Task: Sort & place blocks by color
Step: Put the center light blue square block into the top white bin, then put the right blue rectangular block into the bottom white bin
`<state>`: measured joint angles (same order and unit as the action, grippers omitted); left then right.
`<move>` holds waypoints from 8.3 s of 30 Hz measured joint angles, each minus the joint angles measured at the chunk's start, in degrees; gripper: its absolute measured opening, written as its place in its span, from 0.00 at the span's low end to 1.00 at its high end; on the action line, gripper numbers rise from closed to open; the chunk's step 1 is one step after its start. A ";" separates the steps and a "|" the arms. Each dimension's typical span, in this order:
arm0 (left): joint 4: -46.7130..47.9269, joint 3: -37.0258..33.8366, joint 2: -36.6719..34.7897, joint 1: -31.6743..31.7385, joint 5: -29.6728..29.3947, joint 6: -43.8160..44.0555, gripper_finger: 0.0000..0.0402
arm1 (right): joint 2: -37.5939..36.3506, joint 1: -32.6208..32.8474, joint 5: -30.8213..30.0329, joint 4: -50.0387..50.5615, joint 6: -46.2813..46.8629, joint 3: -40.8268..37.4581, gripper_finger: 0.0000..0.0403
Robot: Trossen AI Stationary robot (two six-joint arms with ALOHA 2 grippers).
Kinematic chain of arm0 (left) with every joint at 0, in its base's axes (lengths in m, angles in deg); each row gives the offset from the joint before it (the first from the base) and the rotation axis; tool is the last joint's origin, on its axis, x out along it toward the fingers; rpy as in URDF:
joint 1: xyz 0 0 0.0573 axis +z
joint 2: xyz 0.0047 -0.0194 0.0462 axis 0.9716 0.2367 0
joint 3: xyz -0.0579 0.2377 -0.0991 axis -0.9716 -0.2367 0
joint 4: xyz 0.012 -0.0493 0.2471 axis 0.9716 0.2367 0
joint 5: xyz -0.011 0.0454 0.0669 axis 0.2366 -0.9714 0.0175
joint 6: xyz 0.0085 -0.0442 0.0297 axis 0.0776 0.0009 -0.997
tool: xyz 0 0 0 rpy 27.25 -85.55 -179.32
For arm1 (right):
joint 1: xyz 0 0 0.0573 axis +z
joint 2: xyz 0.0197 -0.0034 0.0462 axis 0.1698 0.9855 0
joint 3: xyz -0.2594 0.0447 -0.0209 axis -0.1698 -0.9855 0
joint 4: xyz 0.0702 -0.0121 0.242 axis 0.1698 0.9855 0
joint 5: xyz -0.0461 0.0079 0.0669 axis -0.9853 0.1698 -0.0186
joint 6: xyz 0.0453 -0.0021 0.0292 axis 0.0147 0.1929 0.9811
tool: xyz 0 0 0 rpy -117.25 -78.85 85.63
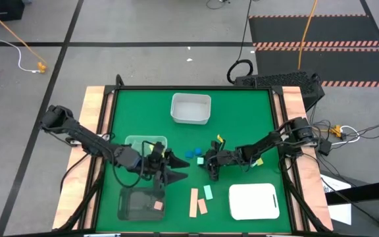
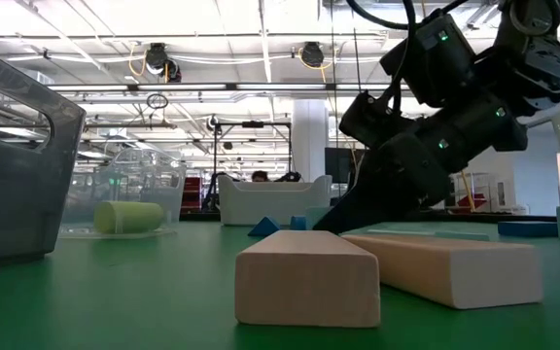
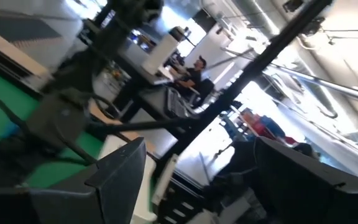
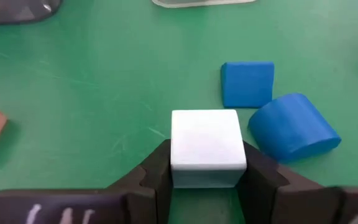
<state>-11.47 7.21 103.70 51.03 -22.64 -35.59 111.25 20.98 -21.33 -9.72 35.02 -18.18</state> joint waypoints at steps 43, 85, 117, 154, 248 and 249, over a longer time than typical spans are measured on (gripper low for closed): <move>-3.34 -0.04 12.15 29.16 8.31 22.74 0.74 | -31.25 -17.29 6.11 8.92 -18.65 -0.04 0.29; -2.07 -0.04 12.90 36.21 18.12 28.44 0.32 | -30.93 -19.42 5.64 6.47 -18.57 0.02 0.55; 21.14 -0.04 12.90 47.78 17.72 -2.06 0.32 | -47.69 -23.85 10.38 83.00 27.30 -0.02 0.55; 14.59 -0.02 12.90 47.65 17.31 -18.44 0.42 | -45.31 -6.94 15.29 86.23 -1.09 -0.07 0.55; 13.86 0.00 12.90 43.50 17.38 -10.71 0.42 | -35.25 -12.42 1.93 68.47 0.48 0.35 0.27; 13.82 0.00 12.90 43.50 17.38 -10.71 0.42 | -36.04 -12.59 1.20 68.29 0.86 0.55 0.27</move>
<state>2.35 7.21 116.60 94.53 -5.27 -46.29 75.20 8.39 -20.13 58.57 35.88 -17.64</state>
